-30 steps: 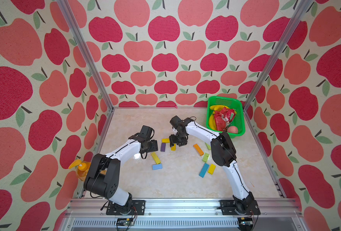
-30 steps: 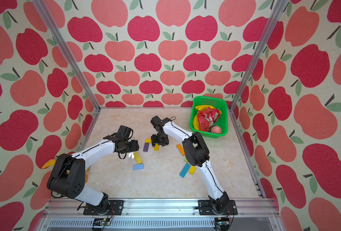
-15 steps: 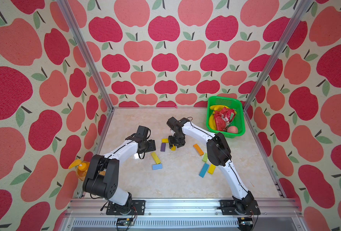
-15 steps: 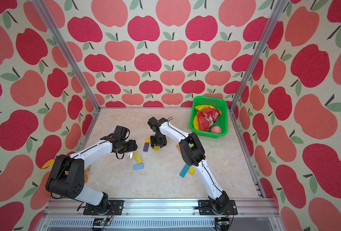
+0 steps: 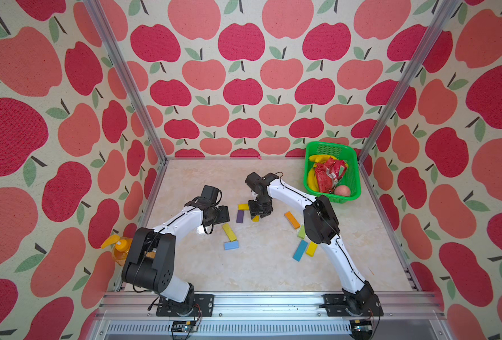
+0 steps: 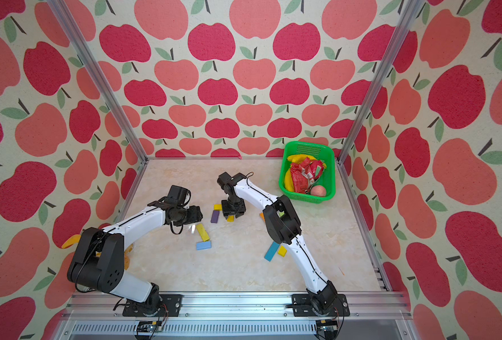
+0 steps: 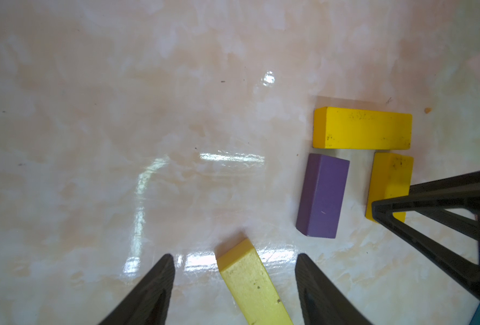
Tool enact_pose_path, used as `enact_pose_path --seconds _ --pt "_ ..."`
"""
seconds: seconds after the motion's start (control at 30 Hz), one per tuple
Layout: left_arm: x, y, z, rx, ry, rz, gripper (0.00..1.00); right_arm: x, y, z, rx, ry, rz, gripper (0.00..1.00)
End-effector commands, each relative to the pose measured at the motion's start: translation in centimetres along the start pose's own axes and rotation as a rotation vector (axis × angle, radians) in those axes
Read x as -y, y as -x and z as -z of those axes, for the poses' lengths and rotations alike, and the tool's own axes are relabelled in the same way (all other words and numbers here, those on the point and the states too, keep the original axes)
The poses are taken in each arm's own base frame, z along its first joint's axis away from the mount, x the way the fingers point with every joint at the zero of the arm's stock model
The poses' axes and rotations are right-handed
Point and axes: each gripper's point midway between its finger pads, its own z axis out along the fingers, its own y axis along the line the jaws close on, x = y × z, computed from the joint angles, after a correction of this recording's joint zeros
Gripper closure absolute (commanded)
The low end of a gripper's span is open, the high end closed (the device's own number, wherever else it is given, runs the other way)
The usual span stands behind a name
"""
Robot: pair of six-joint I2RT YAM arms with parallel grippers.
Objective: Assemble the letter p with building blocks
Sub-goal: Adjust the building block at the center of the board.
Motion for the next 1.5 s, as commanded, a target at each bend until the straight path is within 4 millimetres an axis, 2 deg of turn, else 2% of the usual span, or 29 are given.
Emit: enact_pose_path --seconds 0.0,0.5,0.83,0.93,1.0,1.1,1.23,1.33,1.47 --pt "-0.2 -0.5 -0.5 -0.018 -0.005 -0.009 0.29 0.2 -0.5 -1.0 -0.037 -0.025 0.026 0.52" --pt "-0.3 -0.6 -0.7 -0.027 0.0 -0.011 0.29 -0.3 -0.2 -1.2 -0.035 -0.017 0.047 0.55" --pt "-0.2 -0.6 -0.7 -0.028 -0.004 -0.007 0.29 -0.1 0.0 -1.3 -0.032 -0.027 0.049 0.55" --pt "-0.1 -0.6 -0.5 -0.028 -0.011 -0.003 0.29 -0.2 0.0 -1.0 -0.025 -0.024 0.049 0.52" --pt "0.1 -0.6 -0.4 -0.024 -0.021 0.001 0.29 -0.7 0.2 -0.4 -0.006 -0.005 0.057 0.46" --pt "0.5 -0.6 -0.1 -0.017 -0.036 0.003 0.29 -2.1 0.6 1.5 0.062 0.038 0.084 0.36" --pt "1.4 -0.6 -0.1 -0.012 -0.042 -0.022 0.29 -3.2 1.1 5.2 0.174 0.045 0.13 0.33" --pt "2.6 -0.7 -0.8 -0.024 -0.04 -0.056 0.29 -3.1 1.2 7.8 0.239 0.037 0.14 0.33" --pt "3.9 -0.6 -2.2 -0.033 0.003 -0.109 0.31 -1.8 0.9 10.1 0.293 0.016 0.132 0.32"
